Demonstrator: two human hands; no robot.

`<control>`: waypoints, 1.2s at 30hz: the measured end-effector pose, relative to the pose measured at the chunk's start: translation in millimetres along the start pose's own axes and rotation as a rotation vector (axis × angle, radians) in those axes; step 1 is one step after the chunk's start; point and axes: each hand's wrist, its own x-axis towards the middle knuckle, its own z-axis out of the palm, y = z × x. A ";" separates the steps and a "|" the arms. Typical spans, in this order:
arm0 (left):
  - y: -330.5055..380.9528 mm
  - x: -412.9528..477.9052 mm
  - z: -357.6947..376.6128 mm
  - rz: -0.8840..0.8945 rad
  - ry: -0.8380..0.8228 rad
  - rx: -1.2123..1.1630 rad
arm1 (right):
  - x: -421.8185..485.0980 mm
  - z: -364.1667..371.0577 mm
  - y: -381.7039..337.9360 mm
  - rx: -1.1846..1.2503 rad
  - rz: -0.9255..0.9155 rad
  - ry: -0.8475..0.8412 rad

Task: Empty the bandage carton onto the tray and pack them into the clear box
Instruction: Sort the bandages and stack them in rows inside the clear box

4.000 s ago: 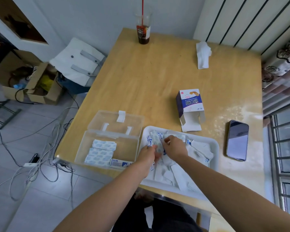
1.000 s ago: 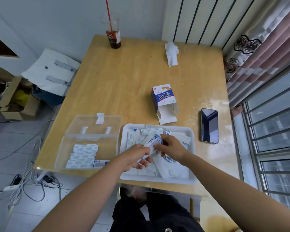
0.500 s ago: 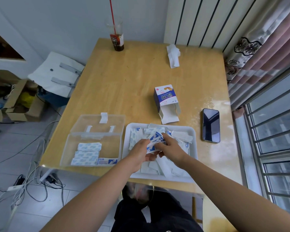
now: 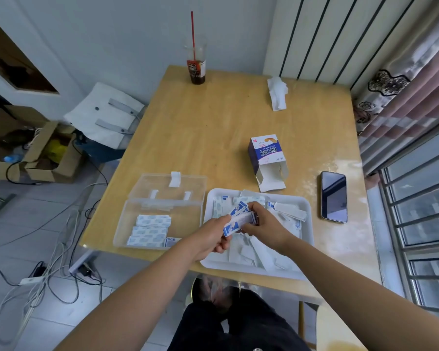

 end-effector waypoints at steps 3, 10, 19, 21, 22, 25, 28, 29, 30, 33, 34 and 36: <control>3.5 -3.0 -4.1 -0.024 -0.026 -0.021 | 2.7 7.6 -2.6 -0.033 -0.061 0.096; 7.8 -4.6 -17.4 0.016 -0.075 0.057 | 4.7 11.4 -13.2 -0.158 -0.079 0.121; 9.3 -6.9 -22.2 0.100 -0.089 0.214 | 19.1 25.1 -21.5 0.144 0.130 0.214; 9.2 -7.8 -23.7 0.107 -0.053 0.140 | 21.4 27.3 -21.4 0.182 0.114 0.249; 9.3 -7.7 -24.2 0.117 -0.019 0.086 | 21.9 28.9 -22.1 0.189 0.109 0.260; 8.6 -4.0 -23.0 0.152 0.116 -0.061 | 23.4 37.4 -23.8 0.192 0.090 0.324; 7.9 -6.8 -18.5 0.165 0.125 -0.147 | 26.7 43.3 -23.8 0.206 0.104 0.430; 7.3 -8.8 -17.2 0.176 0.101 -0.110 | 28.0 43.8 -22.9 0.213 0.121 0.460; 6.2 -11.6 -16.6 0.191 0.074 -0.040 | 29.2 43.8 -21.7 0.221 0.145 0.478; 0.8 -14.0 -17.0 0.233 0.057 0.167 | 31.5 43.1 -20.2 0.236 0.211 0.463; -0.3 -13.7 -17.8 0.240 0.072 0.197 | 31.2 43.1 -20.9 0.251 0.224 0.434; 0.1 -12.2 -21.6 0.253 0.124 0.263 | 29.4 44.3 -25.4 0.309 0.229 0.346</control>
